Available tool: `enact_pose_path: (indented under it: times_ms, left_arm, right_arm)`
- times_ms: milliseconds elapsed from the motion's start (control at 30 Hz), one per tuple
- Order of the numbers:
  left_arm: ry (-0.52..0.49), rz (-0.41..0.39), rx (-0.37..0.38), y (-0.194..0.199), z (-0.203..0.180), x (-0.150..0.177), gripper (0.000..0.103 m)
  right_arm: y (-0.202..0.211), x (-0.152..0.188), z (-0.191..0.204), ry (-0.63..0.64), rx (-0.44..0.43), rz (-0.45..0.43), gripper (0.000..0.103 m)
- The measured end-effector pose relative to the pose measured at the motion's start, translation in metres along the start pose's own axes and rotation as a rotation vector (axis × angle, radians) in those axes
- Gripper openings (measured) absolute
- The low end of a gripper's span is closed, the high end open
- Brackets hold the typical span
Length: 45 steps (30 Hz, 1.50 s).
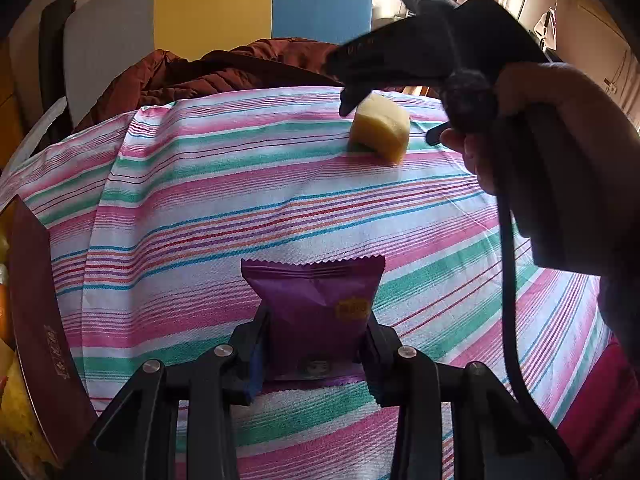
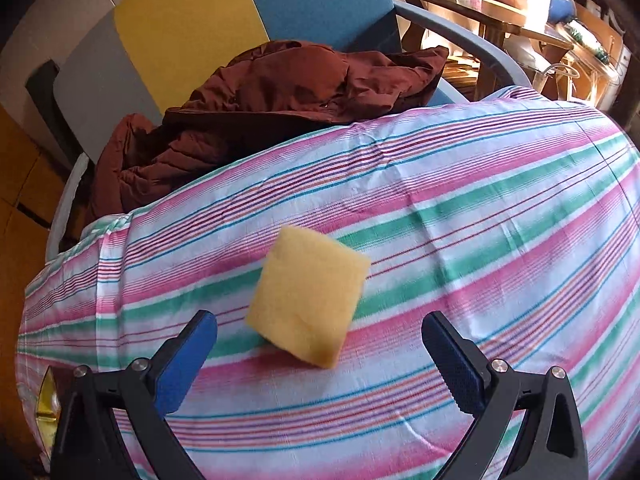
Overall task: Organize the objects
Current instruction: 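Grasp purple wrapped candy with left tool while right tool grasps yellow cheese block, then lift and carry purple candy toward tray with left tool while right tool carries cheese block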
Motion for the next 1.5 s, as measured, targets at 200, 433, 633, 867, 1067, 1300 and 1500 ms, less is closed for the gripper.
enact_pose_path:
  times_ms: [200, 433, 633, 867, 1067, 1300, 1500]
  left_arm:
    - [0.008, -0.007, 0.008, 0.000, 0.000, 0.000, 0.039]
    - [-0.006, -0.027, -0.023, -0.001, -0.002, 0.000, 0.039]
    - [-0.030, -0.056, -0.079, -0.004, -0.006, 0.001, 0.039]
    - [-0.020, -0.071, -0.115, -0.005, -0.004, 0.000, 0.039]
    - [-0.023, -0.078, -0.121, -0.003, -0.005, 0.003, 0.039]
    - [-0.022, -0.083, -0.121, -0.003, -0.005, 0.003, 0.040]
    - [-0.023, -0.084, -0.122, -0.003, -0.005, 0.003, 0.040]
  right_arm:
    - [-0.017, 0.004, 0.010, 0.109, 0.038, 0.038, 0.058]
    - [0.040, 0.078, 0.004, 0.266, 0.010, 0.007, 0.058]
    - [0.046, 0.130, -0.036, 0.164, -0.023, 0.003, 0.058]
    - [0.027, 0.130, -0.035, 0.234, 0.073, 0.020, 0.058]
    - [0.023, 0.130, -0.036, 0.278, 0.119, 0.024, 0.058]
    - [0.022, 0.129, -0.039, 0.258, 0.109, 0.035, 0.060]
    - [0.021, 0.128, -0.039, 0.233, 0.087, 0.043, 0.063]
Point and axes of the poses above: each gripper's, at about its wrist camera, not at the fingertips, and y roughly against the way its jaws point, z to its left, x to its underside, the point moved 10 cm from there along -y, roughly the way its jaws point, and after that the axes turned 9 degrees about z, right-handed, at the moved point
